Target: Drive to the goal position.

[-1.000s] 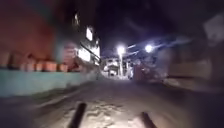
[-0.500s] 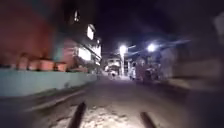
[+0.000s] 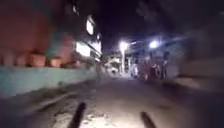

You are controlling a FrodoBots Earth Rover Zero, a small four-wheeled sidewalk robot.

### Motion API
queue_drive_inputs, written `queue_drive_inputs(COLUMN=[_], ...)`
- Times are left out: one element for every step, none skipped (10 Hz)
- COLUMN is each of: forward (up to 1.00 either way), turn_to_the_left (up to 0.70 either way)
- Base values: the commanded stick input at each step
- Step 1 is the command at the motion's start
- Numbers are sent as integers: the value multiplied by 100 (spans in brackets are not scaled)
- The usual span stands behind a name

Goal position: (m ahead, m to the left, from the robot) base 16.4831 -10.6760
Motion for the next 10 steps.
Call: queue_drive_inputs(forward=[100, 100, 100, 100, 100, 100, 100, 100, 100, 100], turn_to_the_left=[-10, -27, -22, -10, -34, -23, -5, -13, -38, -38])
